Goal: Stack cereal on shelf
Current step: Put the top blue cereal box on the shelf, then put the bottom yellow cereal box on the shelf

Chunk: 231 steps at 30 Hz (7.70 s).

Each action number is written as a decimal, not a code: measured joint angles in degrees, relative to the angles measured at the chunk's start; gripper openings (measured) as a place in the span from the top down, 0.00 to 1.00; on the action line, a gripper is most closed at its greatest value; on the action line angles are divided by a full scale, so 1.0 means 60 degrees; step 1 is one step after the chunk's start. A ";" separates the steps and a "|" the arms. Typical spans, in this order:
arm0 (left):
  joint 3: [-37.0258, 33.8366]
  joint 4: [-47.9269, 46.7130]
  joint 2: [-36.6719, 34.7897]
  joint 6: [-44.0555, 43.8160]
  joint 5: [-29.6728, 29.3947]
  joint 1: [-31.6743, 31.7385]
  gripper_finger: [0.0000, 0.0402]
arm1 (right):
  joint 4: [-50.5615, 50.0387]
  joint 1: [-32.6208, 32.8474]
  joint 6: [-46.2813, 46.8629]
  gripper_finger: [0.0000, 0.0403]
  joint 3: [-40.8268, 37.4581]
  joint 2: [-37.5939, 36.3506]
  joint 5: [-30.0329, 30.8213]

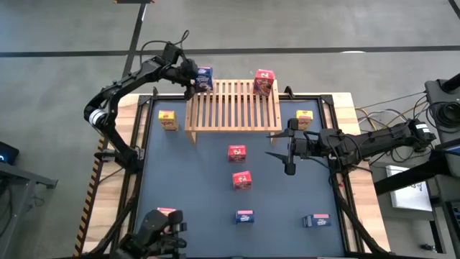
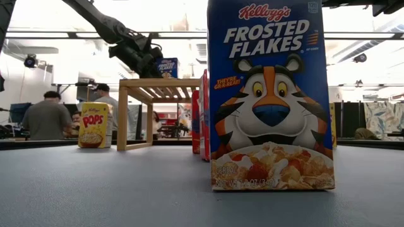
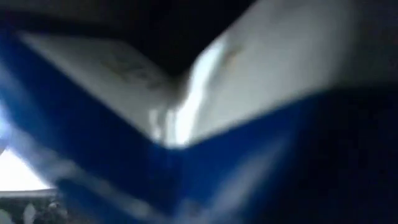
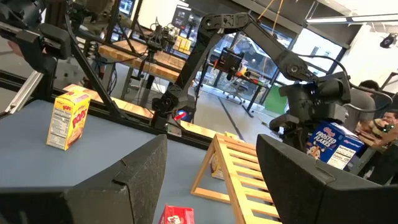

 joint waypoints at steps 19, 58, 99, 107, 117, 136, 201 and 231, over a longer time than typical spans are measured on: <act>0.0011 -0.0825 -0.0891 -0.0106 -0.0201 0.0007 0.38 | 0.0068 0.0000 -0.0004 0.41 0.0000 0.0000 -0.0009; 0.0004 -0.1989 -0.1636 0.0307 -0.1787 0.0312 0.38 | 0.0070 0.0000 0.0066 0.41 0.0000 0.0000 -0.0016; -0.7140 0.2093 -1.0109 -0.6679 -0.1480 -0.0336 0.58 | 0.0077 -0.0040 -0.0525 0.41 -0.0024 0.0004 -0.0049; -0.7158 0.2145 -1.0244 -0.6946 -0.1476 -0.0598 0.58 | -0.0011 -0.0047 -0.0436 0.41 -0.0095 0.0004 -0.0034; -0.7112 0.2584 -1.0597 -0.7212 -0.2105 -0.2517 0.58 | 0.0135 -0.0047 -0.0123 0.41 -0.0102 0.0004 -0.0034; -0.7159 0.3834 -1.0500 -0.7389 -0.6308 -0.7148 0.58 | 0.0070 -0.0044 0.0135 0.41 -0.0106 0.0004 -0.0041; -0.6091 0.4480 -0.7883 -0.7073 -0.7748 -0.9981 0.58 | -1.0183 0.1384 0.4042 0.41 0.3918 -0.0512 0.4158; -0.1433 -0.2813 -0.4221 -1.1059 -0.6462 -1.2140 0.73 | -0.8305 0.1723 0.2740 0.41 0.3462 -0.0015 0.3592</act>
